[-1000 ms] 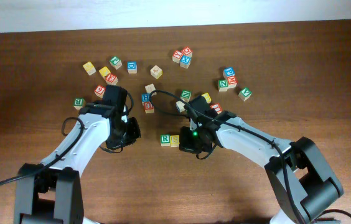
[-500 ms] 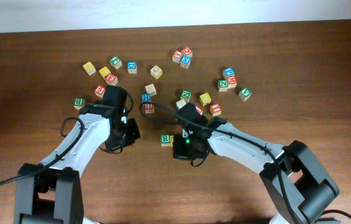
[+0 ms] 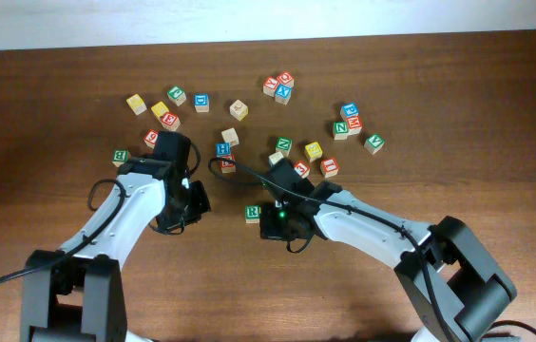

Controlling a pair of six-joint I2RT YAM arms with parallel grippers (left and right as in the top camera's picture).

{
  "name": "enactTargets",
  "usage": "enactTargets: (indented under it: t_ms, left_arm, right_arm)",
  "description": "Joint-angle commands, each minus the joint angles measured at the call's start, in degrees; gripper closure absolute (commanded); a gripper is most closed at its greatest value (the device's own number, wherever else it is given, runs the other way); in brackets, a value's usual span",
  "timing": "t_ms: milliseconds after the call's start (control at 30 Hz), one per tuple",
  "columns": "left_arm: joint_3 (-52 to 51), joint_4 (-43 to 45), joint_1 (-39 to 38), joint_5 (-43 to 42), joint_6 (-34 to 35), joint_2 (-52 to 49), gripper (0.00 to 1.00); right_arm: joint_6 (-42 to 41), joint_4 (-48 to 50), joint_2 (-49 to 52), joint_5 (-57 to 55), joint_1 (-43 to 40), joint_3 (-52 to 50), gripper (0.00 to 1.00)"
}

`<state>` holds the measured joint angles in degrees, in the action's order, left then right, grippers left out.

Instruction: Spell out RSS

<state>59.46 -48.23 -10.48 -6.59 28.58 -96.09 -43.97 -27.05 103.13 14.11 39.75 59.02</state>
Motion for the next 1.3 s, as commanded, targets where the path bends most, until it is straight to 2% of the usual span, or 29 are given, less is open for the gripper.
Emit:
enactTargets:
  t_ms: [0,1267]
  left_arm:
    - [-0.39,-0.07,0.26,0.63,0.74,0.59,1.0]
    - [-0.39,-0.07,0.26,0.42,0.72,0.59,1.0]
  right_arm:
    - [-1.05,0.42,-0.48,-1.31,0.44,-0.22,0.96]
    - [-1.16,2.38,-0.48,-1.46,0.44,-0.22,0.96]
